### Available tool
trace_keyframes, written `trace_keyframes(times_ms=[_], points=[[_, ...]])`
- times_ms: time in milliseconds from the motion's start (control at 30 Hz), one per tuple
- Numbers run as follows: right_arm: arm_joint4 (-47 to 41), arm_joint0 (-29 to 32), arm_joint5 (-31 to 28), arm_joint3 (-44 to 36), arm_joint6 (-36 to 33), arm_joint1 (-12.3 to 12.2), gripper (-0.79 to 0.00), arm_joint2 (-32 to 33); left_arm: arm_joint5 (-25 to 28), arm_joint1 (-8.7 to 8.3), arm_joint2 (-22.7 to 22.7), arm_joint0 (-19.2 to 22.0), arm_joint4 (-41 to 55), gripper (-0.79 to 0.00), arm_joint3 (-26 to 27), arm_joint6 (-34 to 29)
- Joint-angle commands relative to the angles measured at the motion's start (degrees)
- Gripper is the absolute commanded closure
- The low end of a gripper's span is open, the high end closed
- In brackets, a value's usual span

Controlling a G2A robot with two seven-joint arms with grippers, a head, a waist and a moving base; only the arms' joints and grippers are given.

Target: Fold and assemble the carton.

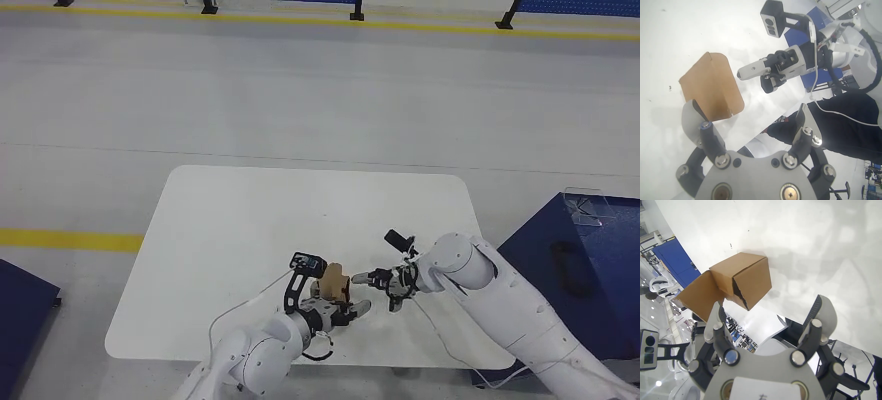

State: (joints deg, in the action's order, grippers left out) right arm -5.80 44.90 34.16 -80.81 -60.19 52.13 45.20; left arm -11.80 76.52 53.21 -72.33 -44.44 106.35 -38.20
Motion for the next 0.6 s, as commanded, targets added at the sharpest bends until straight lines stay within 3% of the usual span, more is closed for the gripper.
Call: trace_keyframes(times_ms=[0,233,567], points=[[0.4,0.1,1.7,0.4,0.4,0.1,-0.785,-0.3,0.2,-0.14,0.8,-0.4,0.1,-0.785,0.7,0.1],[2.0,-1.4,3.7,3.9,0.3,1.4,-0.785,-3.5,1.0,-0.23,1.4,0.0,-0.5,-0.785,0.8,-0.4],[1.0,-3.2,3.2,6.1,0.5,3.6,-0.785,-6.5,3.5,0.67,-2.3,3.8,0.1,-0.785,-3.1,-1.4]])
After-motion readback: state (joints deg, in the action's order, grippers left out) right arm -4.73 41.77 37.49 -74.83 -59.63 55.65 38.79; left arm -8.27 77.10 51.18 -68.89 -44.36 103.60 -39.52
